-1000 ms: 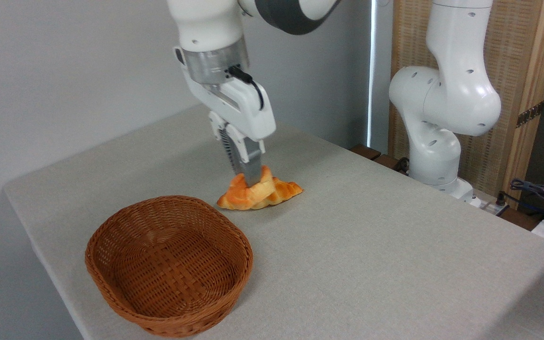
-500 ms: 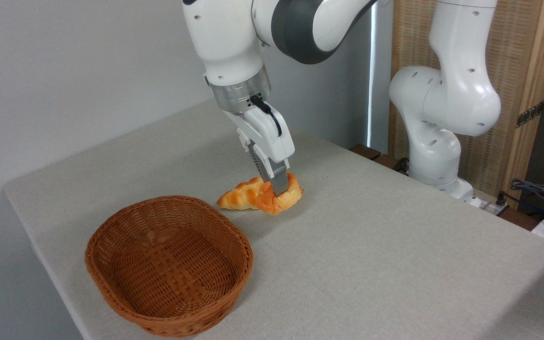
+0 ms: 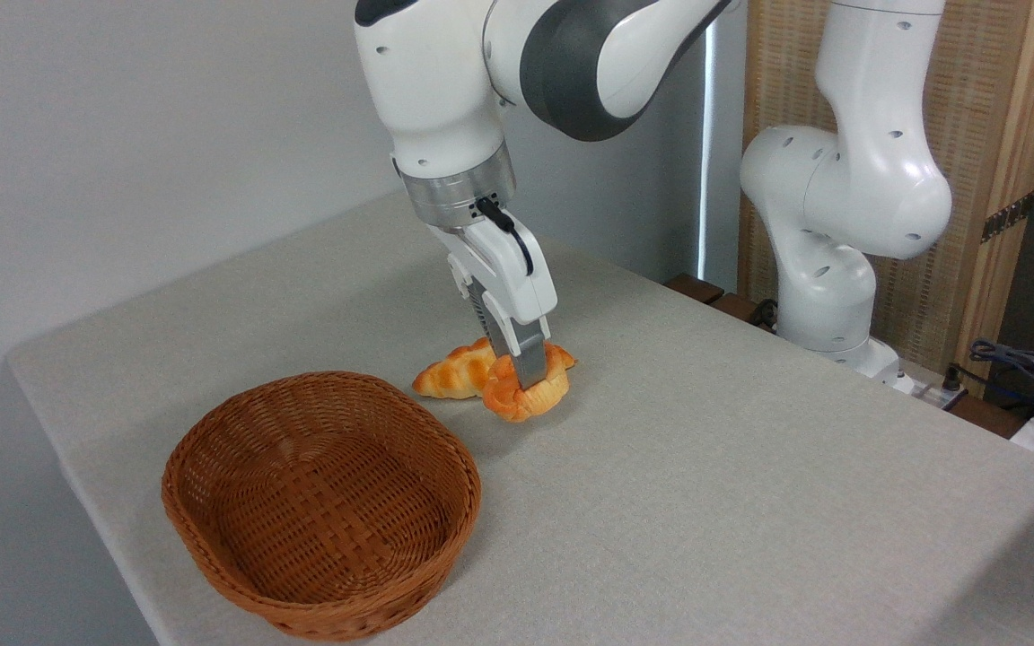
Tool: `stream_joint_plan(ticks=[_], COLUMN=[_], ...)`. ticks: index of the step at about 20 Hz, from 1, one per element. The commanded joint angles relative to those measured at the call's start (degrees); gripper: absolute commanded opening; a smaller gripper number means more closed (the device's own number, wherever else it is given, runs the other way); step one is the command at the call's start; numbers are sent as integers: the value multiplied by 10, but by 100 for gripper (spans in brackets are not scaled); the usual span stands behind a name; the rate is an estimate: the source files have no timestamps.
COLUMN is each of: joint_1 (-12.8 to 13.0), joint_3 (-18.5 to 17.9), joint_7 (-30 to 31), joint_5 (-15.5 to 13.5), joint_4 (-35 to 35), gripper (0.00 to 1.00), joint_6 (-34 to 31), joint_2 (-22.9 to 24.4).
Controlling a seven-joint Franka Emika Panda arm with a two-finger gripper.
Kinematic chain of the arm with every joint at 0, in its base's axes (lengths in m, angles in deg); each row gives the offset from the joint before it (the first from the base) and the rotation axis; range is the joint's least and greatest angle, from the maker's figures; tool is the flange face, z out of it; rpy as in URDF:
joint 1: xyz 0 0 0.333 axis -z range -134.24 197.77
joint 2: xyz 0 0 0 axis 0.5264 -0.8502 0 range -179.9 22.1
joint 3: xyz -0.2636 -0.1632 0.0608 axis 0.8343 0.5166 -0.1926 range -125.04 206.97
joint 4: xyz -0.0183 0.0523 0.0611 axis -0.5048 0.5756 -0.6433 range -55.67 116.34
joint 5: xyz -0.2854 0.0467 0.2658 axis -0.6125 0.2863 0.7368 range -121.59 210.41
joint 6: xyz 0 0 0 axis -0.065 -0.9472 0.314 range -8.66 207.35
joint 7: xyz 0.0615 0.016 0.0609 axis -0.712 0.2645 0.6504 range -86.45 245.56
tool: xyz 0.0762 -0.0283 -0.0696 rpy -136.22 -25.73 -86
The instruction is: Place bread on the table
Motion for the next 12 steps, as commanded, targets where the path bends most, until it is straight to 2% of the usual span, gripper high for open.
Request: stream_joint_plan(ticks=[1,9,12], joint_1=[3,2,3], joint_3=[-4,-5,-5], joint_7=[-14,-12,-3], joint_5=[7,8,7], joint_4=[6,-2,-46], gripper=[100,100,100], joint_6=[9,9,6], joint_2=[2,5,5])
